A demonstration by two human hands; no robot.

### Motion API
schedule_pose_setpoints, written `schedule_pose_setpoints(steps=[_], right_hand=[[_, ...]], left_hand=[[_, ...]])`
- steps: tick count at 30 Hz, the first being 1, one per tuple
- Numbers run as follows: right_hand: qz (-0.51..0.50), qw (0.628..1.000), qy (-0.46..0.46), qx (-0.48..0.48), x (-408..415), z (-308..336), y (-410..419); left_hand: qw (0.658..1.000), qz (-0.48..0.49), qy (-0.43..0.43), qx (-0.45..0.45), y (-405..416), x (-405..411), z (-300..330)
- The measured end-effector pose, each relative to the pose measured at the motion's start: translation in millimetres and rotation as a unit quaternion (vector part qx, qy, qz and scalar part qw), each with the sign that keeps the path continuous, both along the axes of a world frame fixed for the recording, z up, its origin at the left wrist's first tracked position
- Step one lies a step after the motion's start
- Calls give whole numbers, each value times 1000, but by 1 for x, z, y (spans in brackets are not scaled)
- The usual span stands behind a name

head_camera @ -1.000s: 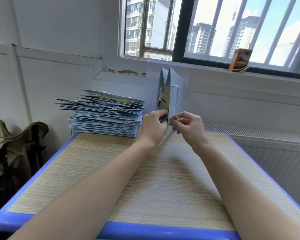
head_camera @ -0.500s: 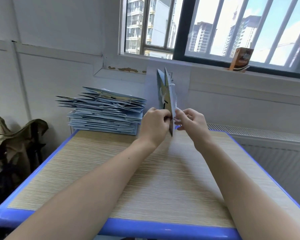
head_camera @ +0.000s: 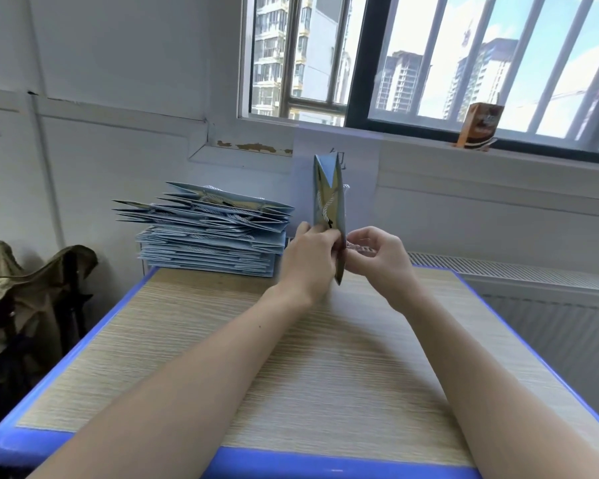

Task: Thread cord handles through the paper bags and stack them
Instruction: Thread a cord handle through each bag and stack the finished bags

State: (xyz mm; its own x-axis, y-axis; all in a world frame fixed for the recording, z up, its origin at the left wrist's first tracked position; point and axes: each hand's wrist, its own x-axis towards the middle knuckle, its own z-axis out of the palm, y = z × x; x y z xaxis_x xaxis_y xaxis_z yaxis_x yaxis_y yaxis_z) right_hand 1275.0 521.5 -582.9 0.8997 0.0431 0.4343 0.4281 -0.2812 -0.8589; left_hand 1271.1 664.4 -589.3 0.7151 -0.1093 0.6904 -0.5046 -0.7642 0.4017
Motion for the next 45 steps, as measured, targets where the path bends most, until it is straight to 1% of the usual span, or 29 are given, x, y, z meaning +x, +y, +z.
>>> schedule_pose_setpoints(steps=[3,6,11,14,16,19,23,26,28,30,34,38,42,45], right_hand=[[-11,1000,-7,0,1,0,1],[-15,1000,-11,7,2,-1,-1],[-14,1000,-13,4,2,-1,1],[-44,999,-6,11,5,1,-1],[-82,997,-7,-7,8,1,-5],[-135,990,-17,-39,9,1,-13],[-144,989,-15,-43,9,1,-16],[-144,988,-22,-56,8,0,-15],[-147,987,-28,-62,7,0,-15],[-137,989,-22,-49,7,1,-16],[-115,992,-27,-39,0,2,-12],[-125,988,-53,-78,-2,0,-4],[-122,984,-67,-114,-4,-1,1],[-116,981,-76,-132,-6,-1,4]], left_hand=[[997,44,-19,52,-3,-1,2],[996,63,-18,56,-4,-1,2],[997,38,-17,64,-1,-4,6],[998,17,-20,62,-2,-6,6],[997,5,-41,69,-5,-7,4],[992,-10,-97,79,-9,-8,1],[983,-23,-170,69,-11,-7,5],[978,-31,-200,50,-12,-8,6],[976,-32,-216,19,-11,-9,7],[975,-32,-222,-7,-11,-9,9],[976,-41,-215,-17,-11,-9,7],[976,-67,-206,-14,-11,-10,7],[978,-70,-196,-7,-7,-9,10],[976,-81,-202,-26,-7,-8,9]])
